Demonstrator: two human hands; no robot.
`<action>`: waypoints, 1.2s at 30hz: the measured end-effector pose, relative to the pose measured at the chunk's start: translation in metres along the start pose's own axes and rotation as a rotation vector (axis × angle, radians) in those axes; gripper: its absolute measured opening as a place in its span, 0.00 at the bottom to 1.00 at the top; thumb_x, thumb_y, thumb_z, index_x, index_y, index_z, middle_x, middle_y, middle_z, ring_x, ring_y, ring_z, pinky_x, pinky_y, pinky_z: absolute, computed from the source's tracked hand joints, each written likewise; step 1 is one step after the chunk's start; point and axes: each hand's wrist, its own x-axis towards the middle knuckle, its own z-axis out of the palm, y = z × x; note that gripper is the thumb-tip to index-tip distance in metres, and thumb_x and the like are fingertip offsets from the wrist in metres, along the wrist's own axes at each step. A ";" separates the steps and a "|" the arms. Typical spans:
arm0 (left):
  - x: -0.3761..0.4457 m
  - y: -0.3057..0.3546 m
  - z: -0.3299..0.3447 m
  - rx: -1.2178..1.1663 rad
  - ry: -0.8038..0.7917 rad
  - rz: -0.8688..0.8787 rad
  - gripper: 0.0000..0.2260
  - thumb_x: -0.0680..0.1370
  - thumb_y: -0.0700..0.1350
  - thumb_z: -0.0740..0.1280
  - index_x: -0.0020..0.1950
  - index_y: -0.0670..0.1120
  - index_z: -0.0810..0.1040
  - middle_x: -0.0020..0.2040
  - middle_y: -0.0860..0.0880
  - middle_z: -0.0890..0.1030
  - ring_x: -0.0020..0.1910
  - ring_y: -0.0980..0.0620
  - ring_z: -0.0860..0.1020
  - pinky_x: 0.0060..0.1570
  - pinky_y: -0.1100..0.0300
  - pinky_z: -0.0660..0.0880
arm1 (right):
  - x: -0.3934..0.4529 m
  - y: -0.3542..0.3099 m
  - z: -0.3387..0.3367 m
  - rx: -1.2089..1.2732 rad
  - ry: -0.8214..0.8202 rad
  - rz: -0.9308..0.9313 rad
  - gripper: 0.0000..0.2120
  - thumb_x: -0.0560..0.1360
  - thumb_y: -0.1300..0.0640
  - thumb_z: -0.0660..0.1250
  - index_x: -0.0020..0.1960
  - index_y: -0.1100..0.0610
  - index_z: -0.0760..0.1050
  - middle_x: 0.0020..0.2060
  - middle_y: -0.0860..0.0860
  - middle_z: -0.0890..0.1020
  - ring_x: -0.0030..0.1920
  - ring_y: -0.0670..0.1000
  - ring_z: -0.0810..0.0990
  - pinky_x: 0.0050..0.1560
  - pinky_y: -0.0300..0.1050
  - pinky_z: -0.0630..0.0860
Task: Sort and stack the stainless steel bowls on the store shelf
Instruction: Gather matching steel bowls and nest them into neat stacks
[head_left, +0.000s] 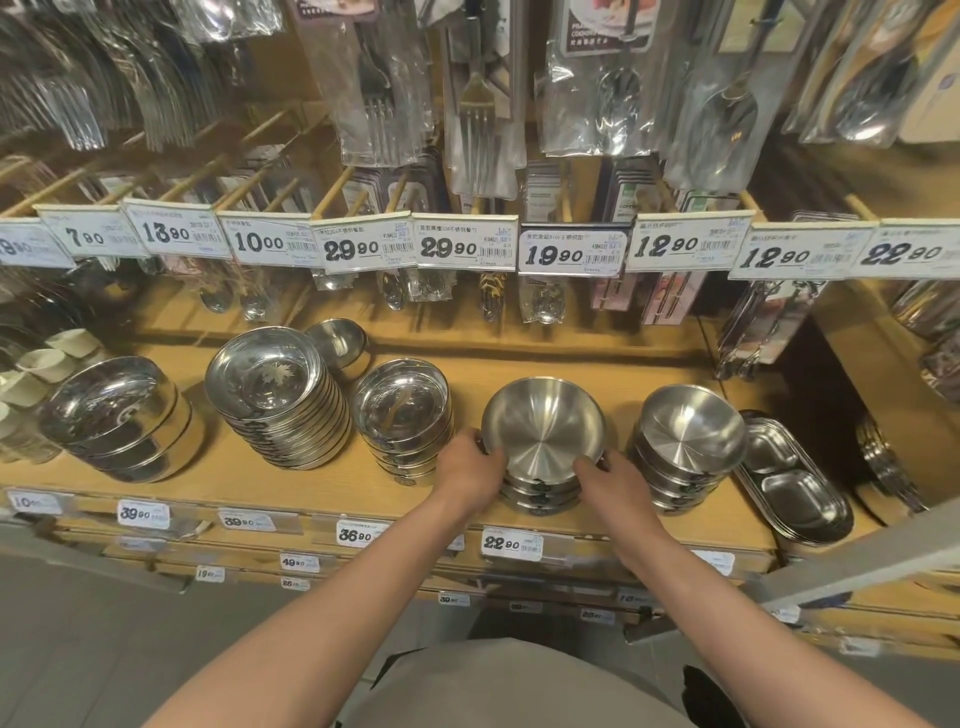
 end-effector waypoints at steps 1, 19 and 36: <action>-0.001 0.000 0.000 -0.008 -0.003 -0.004 0.15 0.80 0.46 0.66 0.66 0.44 0.75 0.48 0.52 0.78 0.39 0.59 0.75 0.35 0.62 0.72 | 0.000 0.000 -0.001 0.003 -0.003 -0.003 0.08 0.80 0.53 0.62 0.58 0.52 0.73 0.46 0.51 0.81 0.44 0.52 0.80 0.48 0.52 0.77; -0.062 -0.034 -0.065 -0.245 0.077 0.212 0.11 0.78 0.41 0.71 0.56 0.56 0.79 0.50 0.52 0.82 0.48 0.54 0.80 0.60 0.49 0.80 | -0.052 0.011 -0.025 0.018 -0.007 -0.253 0.15 0.79 0.55 0.68 0.64 0.45 0.72 0.54 0.37 0.79 0.51 0.26 0.76 0.45 0.22 0.70; -0.088 -0.090 -0.252 -0.351 0.333 0.153 0.09 0.78 0.43 0.71 0.56 0.53 0.82 0.48 0.51 0.85 0.51 0.50 0.82 0.61 0.45 0.78 | -0.082 -0.066 0.080 -0.071 -0.223 -0.510 0.18 0.76 0.57 0.71 0.56 0.35 0.75 0.50 0.33 0.83 0.51 0.35 0.81 0.47 0.26 0.76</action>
